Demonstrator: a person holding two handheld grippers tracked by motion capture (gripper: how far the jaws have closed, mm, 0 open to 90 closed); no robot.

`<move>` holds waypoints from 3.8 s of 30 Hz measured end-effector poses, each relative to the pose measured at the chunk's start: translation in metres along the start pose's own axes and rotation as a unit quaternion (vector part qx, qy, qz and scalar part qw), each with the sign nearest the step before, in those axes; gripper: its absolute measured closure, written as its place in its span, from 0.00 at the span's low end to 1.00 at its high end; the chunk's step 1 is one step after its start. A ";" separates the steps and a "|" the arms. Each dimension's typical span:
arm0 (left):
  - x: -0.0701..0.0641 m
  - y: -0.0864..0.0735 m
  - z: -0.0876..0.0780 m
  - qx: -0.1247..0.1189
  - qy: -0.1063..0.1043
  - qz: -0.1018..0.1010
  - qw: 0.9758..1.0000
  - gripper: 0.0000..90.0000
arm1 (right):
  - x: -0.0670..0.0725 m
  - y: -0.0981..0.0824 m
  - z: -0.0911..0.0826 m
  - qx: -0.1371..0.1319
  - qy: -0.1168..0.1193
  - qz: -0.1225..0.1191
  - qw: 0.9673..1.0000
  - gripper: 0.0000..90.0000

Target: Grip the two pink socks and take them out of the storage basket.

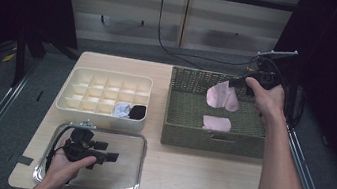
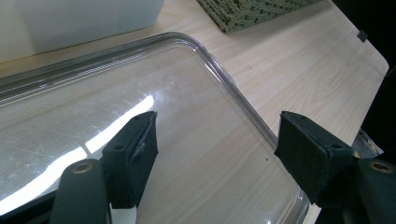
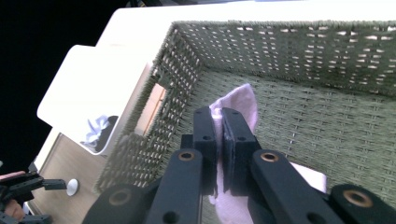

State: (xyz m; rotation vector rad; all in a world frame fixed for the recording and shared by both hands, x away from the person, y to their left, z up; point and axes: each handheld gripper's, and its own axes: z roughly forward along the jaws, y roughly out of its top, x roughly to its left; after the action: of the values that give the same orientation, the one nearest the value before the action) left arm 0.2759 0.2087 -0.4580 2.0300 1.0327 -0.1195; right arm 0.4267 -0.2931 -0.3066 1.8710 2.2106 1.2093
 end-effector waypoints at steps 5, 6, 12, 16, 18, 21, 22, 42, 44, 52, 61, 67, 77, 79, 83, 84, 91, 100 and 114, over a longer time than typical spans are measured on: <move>0.000 0.000 0.000 0.000 0.001 -0.003 1.000 0.32 | 0.007 0.003 -0.008 -0.008 0.005 -0.005 1.000 0.95; 0.000 0.000 0.000 0.000 0.002 -0.002 1.000 0.32 | 0.008 0.004 -0.010 -0.010 0.006 -0.006 1.000 0.95; 0.001 0.000 0.000 -0.001 0.003 -0.005 1.000 0.32 | 0.014 0.007 -0.018 -0.014 0.006 -0.013 1.000 0.95; 0.001 0.000 0.001 -0.001 0.002 -0.005 1.000 0.32 | 0.020 0.010 -0.025 -0.017 0.009 -0.020 1.000 0.95; 0.001 0.000 0.001 0.000 0.003 -0.005 1.000 0.32 | 0.022 0.010 -0.027 -0.017 0.010 -0.022 1.000 0.95; 0.001 -0.001 0.001 -0.001 0.003 -0.006 1.000 0.32 | 0.027 0.011 -0.031 -0.021 0.016 -0.030 0.999 0.95; 0.001 -0.001 0.001 -0.001 0.002 -0.007 1.000 0.32 | 0.028 0.011 -0.033 -0.021 0.017 -0.031 0.999 0.95; 0.001 -0.001 0.005 0.003 0.004 -0.007 1.000 0.33 | 0.053 -0.021 -0.056 -0.046 0.052 -0.073 0.995 0.95; 0.000 0.000 0.006 0.004 0.004 -0.006 1.000 0.33 | 0.052 -0.024 -0.057 -0.047 0.051 -0.074 0.995 0.95; 0.002 -0.001 0.006 0.005 0.006 -0.006 1.000 0.33 | 0.067 -0.047 -0.069 -0.062 0.057 -0.098 0.992 0.95; 0.002 0.000 0.006 0.002 0.008 -0.008 1.000 0.33 | 0.079 -0.070 -0.075 -0.057 0.070 -0.117 0.989 0.95; 0.003 0.000 0.007 0.004 0.009 -0.008 1.000 0.33 | 0.084 -0.088 -0.082 -0.058 0.080 -0.124 0.987 0.95; 0.003 0.002 0.006 -0.001 0.010 -0.009 1.000 0.33 | 0.091 -0.125 -0.079 -0.041 0.092 -0.137 0.986 0.95; 0.004 0.004 0.005 -0.005 0.012 -0.008 1.000 0.34 | 0.091 -0.133 -0.076 -0.036 0.098 -0.134 0.985 0.95; 0.003 0.005 0.005 -0.011 0.013 -0.012 1.000 0.34 | 0.089 -0.146 -0.070 -0.030 0.103 -0.132 0.985 0.95; 0.003 0.006 0.005 -0.011 0.014 -0.011 1.000 0.34 | 0.088 -0.148 -0.068 -0.030 0.104 -0.130 0.986 0.95; -0.005 0.011 0.007 -0.007 0.019 0.002 1.000 0.38 | 0.083 -0.169 -0.056 -0.027 0.111 -0.121 0.986 0.95; -0.022 0.020 0.015 -0.003 0.023 0.034 0.999 0.37 | 0.076 -0.191 -0.029 -0.006 0.126 -0.105 0.986 0.95; -0.051 0.049 0.044 0.024 -0.047 0.072 0.996 0.47 | 0.067 -0.217 0.008 0.017 0.150 -0.078 0.985 0.95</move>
State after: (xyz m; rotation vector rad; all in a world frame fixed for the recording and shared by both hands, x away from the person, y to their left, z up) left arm 0.2889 0.1301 -0.4338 2.1143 0.8307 -0.1644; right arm 0.2295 -0.2309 -0.3996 1.5766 2.4829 1.5177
